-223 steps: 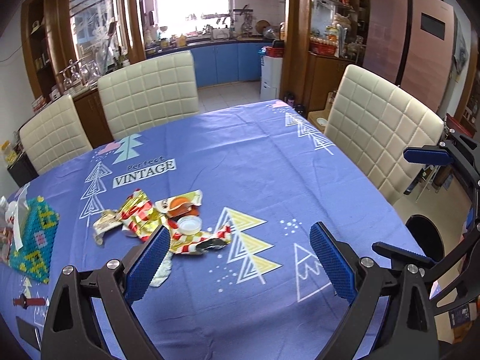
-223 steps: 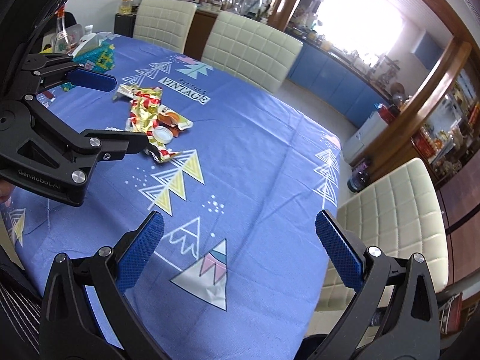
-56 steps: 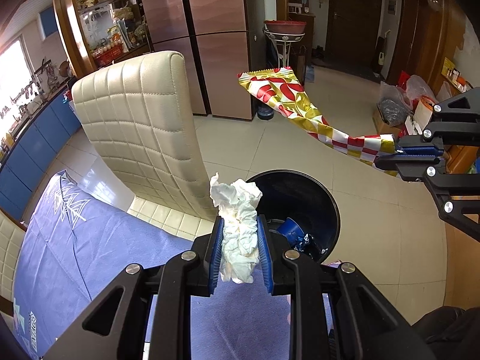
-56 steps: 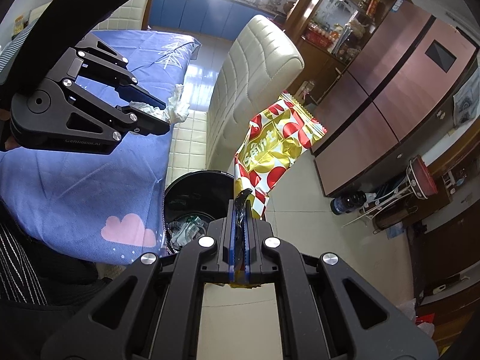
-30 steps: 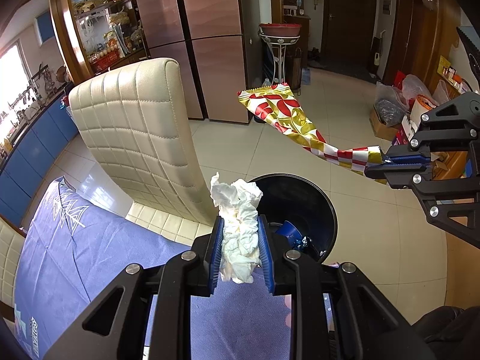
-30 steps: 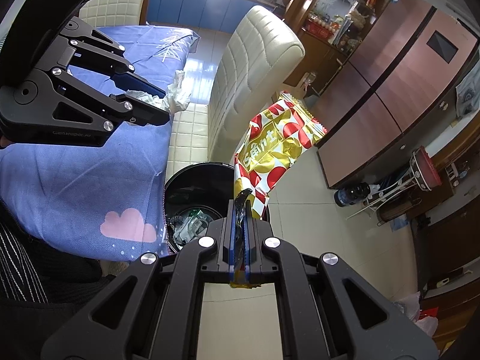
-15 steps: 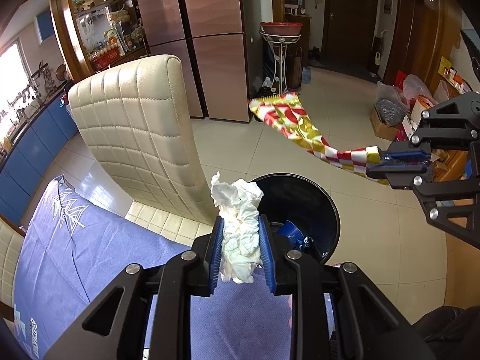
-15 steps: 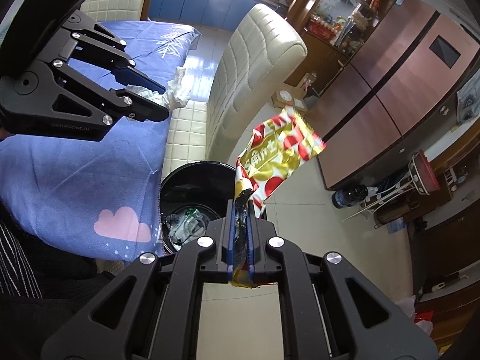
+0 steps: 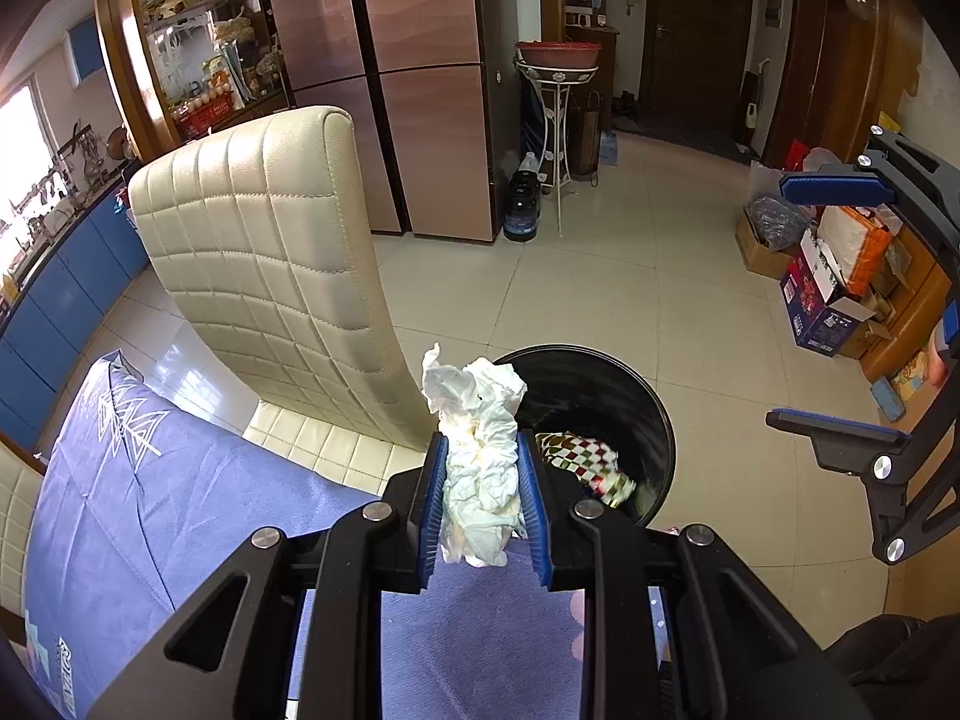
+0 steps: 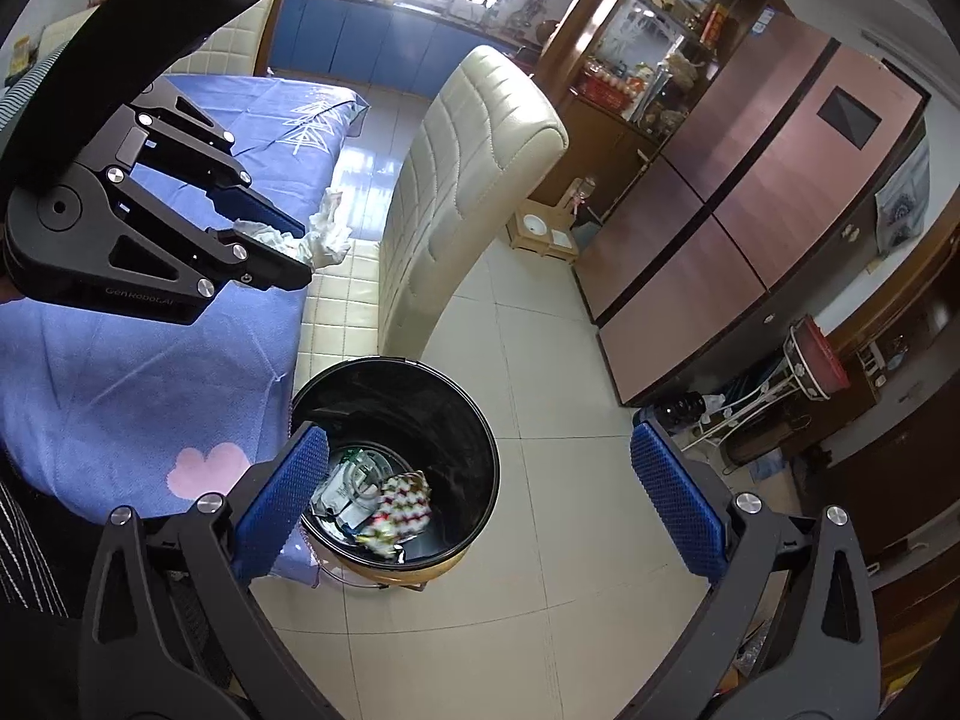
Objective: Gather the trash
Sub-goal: 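Open the left gripper to drop the white tissue into the bin, then move both grippers back over the table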
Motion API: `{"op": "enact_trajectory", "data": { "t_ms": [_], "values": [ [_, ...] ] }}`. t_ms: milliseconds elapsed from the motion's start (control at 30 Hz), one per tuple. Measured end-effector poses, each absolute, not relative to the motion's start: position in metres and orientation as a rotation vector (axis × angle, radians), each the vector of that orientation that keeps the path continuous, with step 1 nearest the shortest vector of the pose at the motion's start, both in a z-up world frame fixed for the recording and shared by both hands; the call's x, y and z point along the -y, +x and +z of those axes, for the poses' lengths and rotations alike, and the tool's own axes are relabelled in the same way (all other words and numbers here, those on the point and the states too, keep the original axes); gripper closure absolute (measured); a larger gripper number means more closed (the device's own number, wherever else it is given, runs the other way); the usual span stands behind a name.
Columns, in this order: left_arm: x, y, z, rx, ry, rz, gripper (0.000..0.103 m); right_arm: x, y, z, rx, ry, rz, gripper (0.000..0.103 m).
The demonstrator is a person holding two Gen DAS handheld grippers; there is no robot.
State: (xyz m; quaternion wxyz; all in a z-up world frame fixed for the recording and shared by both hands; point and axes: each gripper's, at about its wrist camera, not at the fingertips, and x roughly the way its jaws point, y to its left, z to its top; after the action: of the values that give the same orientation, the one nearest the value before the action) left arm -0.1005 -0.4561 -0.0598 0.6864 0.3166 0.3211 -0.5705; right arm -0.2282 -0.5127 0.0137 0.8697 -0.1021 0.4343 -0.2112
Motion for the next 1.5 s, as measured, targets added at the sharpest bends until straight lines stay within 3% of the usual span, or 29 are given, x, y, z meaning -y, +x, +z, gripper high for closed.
{"op": "enact_trajectory", "data": {
  "t_ms": [500,567,600,633,700,1500],
  "values": [
    [0.485,-0.121,-0.051,-0.680,0.739,-1.347,0.078,0.524,-0.245,0.011,-0.909,-0.151,-0.484,0.004],
    [0.487,-0.120,-0.050,-0.703,0.723,-1.375,0.073,0.525,-0.246,0.009,-0.911,-0.147,-0.486,0.004],
    [0.488,-0.120,-0.050,-0.718,0.714,-1.386,0.064,0.526,-0.247,0.009,-0.912,-0.144,-0.488,0.004],
    [0.488,-0.119,-0.050,-0.732,0.699,-1.396,0.041,0.526,-0.247,0.008,-0.913,-0.139,-0.490,0.004],
    [0.484,-0.117,-0.046,-0.712,0.657,-1.384,0.020,0.527,-0.248,0.006,-0.914,-0.128,-0.490,0.004],
    [0.413,-0.069,-0.034,-0.717,0.565,-1.177,0.019,0.494,-0.195,0.025,-0.859,-0.211,-0.300,0.004]
  ]
}}
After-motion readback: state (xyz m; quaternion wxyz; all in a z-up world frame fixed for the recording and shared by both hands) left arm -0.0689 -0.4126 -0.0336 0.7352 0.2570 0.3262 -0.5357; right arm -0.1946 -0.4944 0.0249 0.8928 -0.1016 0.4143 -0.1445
